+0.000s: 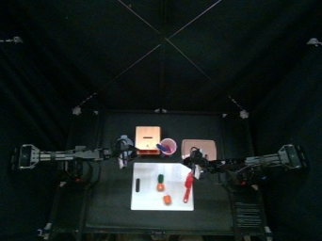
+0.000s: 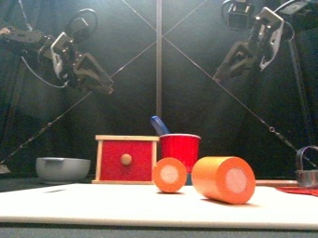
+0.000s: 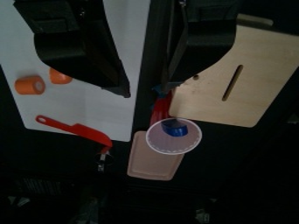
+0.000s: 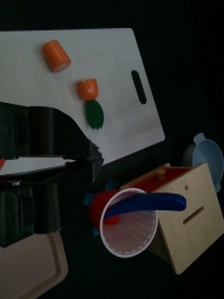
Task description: Grab carrot top
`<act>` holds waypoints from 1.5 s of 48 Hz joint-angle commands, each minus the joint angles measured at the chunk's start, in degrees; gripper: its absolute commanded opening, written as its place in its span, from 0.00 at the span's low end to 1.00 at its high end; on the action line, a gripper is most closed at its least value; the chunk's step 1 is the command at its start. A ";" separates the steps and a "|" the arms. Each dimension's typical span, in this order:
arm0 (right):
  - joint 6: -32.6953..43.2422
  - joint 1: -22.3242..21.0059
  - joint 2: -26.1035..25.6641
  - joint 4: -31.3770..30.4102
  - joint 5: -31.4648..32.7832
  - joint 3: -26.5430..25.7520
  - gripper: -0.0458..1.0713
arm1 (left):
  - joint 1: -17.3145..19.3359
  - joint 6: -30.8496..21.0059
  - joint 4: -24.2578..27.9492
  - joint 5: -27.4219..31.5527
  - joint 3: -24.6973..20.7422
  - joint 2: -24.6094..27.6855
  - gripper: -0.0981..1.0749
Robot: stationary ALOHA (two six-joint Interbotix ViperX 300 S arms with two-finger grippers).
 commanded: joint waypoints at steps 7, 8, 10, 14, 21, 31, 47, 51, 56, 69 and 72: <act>0.00 -0.44 -0.35 -0.18 -0.53 -0.53 0.11 | 0.00 0.09 0.00 -0.26 -0.88 -0.09 0.73; 0.00 -0.53 -0.18 0.09 -0.53 -0.26 0.11 | -0.09 0.18 -0.09 0.00 -0.35 -0.09 0.73; 0.00 -0.62 -0.18 0.09 -0.53 -0.26 0.11 | -0.09 -0.09 -0.18 -0.09 -0.79 -0.09 0.73; 0.00 -0.53 -0.18 0.09 -0.53 -0.18 0.11 | -0.09 -0.35 -1.76 -0.09 -1.93 -0.09 0.73; 0.00 -0.70 0.00 0.18 -0.53 -0.09 0.11 | -0.09 0.00 -6.06 5.10 -6.94 2.55 0.73; 0.09 -1.76 1.05 0.26 -0.53 0.26 0.11 | -0.79 -0.35 -5.54 23.47 -21.09 13.27 0.73; 0.09 -2.20 2.90 0.26 -0.53 1.05 0.11 | -1.93 -7.12 0.88 48.96 -40.08 27.33 0.77; 0.26 -2.20 2.90 0.26 -0.53 1.58 0.11 | -3.16 -11.78 6.15 54.93 -43.15 29.71 0.80; 0.35 -2.20 2.99 0.70 -0.53 1.93 0.11 | -4.75 -22.15 12.22 63.63 -47.55 32.96 0.84; 0.00 -2.20 2.81 2.81 -0.53 3.16 0.11 | -10.37 -41.92 14.59 73.13 -52.29 39.81 0.94; 0.00 -2.29 2.64 2.99 -0.62 3.69 0.11 | -11.25 -45.62 13.36 72.69 -53.09 40.52 0.94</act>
